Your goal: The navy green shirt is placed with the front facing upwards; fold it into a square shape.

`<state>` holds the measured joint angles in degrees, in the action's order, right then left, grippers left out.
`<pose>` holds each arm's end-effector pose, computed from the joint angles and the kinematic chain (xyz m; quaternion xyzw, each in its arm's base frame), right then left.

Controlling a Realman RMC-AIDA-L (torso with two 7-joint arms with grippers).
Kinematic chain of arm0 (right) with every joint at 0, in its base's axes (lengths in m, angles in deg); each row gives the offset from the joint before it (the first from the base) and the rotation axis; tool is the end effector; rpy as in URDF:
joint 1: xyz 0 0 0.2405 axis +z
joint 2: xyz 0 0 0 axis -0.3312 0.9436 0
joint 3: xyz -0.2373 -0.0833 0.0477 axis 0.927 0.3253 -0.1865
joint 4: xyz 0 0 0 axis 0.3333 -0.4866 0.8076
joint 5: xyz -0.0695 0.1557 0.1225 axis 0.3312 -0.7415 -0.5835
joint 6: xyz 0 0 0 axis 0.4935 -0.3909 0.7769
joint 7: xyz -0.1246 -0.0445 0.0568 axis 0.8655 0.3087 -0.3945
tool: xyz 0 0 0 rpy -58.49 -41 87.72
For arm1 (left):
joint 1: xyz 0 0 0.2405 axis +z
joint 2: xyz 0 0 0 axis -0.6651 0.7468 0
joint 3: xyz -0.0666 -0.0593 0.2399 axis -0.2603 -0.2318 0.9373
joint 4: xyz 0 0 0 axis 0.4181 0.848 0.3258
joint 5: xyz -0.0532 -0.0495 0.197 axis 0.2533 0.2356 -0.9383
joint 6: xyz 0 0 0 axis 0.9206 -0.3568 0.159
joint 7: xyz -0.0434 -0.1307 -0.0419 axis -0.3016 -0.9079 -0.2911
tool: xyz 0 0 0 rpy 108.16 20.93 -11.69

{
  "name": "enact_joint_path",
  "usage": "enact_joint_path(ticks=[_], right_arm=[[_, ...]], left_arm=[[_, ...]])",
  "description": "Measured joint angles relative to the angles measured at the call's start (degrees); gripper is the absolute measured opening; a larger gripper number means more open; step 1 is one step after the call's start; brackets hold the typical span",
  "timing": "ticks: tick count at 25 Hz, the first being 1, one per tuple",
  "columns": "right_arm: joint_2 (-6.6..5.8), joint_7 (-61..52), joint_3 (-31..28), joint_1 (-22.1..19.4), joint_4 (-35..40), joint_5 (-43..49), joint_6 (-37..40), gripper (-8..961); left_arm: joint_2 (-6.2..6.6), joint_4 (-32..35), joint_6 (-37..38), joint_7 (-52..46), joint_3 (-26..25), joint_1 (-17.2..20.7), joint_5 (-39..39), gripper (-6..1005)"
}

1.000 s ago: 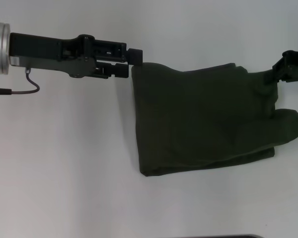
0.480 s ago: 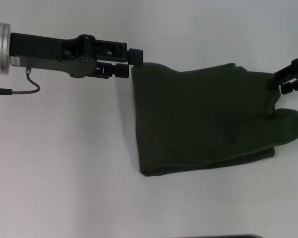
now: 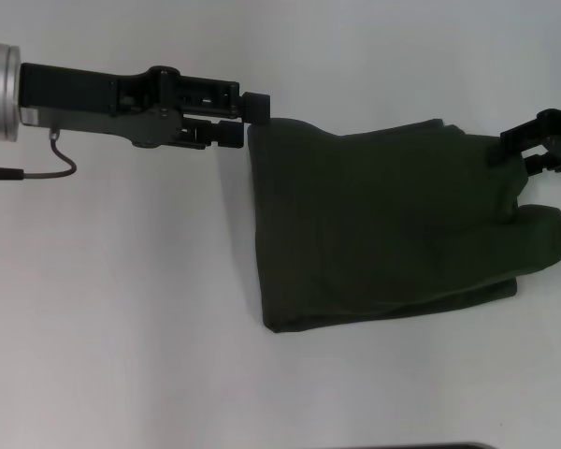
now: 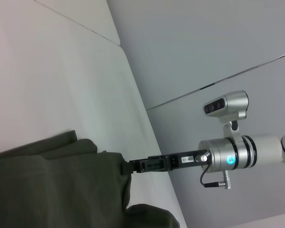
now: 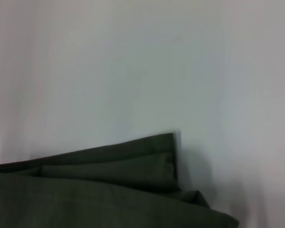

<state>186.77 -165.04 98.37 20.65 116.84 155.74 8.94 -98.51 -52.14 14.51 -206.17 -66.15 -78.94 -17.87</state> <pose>0.3088 0.3769 0.0646 -0.7137 0.6805 -0.0036 0.1658 -0.1837 0.3416 0.0261 0.7958 0.5649 0.1968 0.0937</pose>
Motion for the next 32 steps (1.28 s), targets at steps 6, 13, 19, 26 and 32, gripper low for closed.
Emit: enact_joint_path(ticks=[6,13,19,26,32], right_arm=[[0.61,0.37,0.12,0.73,-2.07,-0.07,-1.52,638],[0.67,0.15,-0.8,0.97,-2.73,-0.29,-2.34,583],[0.66,0.54,-1.95,1.23,-2.7,-0.39,-2.27,463],[0.67,0.26,-1.7,1.31,-2.49,-0.32,-1.9,212],[0.39,0.0,-2.04,1.4,-1.32,-0.37,0.43,80]], left_arm=[[0.0,0.0,0.1,0.0,0.0,0.16,0.0,709],[-0.27,0.0,0.1,0.0,0.0,0.04,0.0,705],[-0.36,0.0,0.0,0.0,0.17,-0.13,0.0,702],[-0.35,0.0,-0.19,0.0,0.03,-0.3,0.0,699],[-0.25,-0.03,-0.36,0.0,0.0,-0.3,0.0,696]])
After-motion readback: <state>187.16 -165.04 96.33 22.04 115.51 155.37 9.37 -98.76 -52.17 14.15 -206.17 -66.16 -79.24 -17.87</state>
